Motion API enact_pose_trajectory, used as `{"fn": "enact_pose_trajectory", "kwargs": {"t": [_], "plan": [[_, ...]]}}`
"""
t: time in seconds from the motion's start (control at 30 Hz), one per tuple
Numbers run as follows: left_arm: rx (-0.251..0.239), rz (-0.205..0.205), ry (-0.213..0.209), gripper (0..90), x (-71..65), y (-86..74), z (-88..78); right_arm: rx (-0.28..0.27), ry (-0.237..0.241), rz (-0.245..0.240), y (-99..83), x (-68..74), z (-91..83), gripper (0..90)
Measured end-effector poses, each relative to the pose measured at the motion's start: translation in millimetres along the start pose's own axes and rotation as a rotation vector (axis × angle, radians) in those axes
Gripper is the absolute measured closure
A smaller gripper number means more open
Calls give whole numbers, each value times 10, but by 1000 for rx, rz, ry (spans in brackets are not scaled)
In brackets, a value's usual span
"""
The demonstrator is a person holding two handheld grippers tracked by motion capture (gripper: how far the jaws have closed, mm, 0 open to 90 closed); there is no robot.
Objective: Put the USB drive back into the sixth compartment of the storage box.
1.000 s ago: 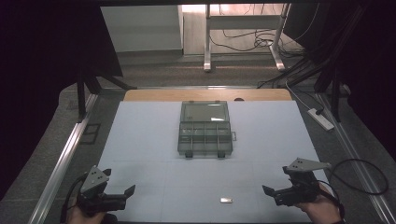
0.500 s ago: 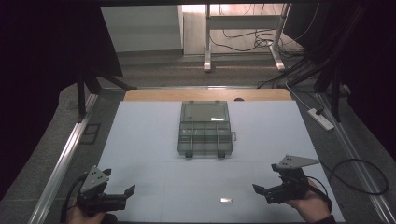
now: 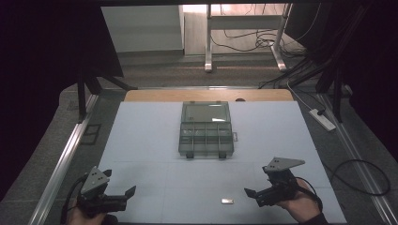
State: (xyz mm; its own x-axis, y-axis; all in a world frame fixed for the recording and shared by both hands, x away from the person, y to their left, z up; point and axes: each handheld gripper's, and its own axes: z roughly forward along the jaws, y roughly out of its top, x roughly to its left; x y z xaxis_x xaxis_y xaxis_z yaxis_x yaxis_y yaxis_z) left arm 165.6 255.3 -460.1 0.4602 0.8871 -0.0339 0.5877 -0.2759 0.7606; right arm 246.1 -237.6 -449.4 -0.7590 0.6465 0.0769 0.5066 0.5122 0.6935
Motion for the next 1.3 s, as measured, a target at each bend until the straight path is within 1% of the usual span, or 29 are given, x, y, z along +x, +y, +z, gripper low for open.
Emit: {"fn": "enact_pose_trajectory", "kwargs": {"t": [0.43,0.73,0.8,0.87,0.97,1.1,1.3], "plan": [[-1,5,2,16,-5,0,1,33,32,-36,58,92,143,0],[-1,4,2,16,-4,0,1,50,49,-45,100,141,215,0],[-1,5,2,15,-4,0,1,67,56,-44,117,155,239,0],[-1,5,2,16,-4,0,1,74,57,-46,125,167,255,0],[0,6,3,15,-6,0,1,86,71,-41,144,198,279,0],[0,7,4,15,-7,0,0,110,68,-42,167,233,322,0],[0,10,4,16,-9,0,0,148,62,-67,189,284,387,0]]}}
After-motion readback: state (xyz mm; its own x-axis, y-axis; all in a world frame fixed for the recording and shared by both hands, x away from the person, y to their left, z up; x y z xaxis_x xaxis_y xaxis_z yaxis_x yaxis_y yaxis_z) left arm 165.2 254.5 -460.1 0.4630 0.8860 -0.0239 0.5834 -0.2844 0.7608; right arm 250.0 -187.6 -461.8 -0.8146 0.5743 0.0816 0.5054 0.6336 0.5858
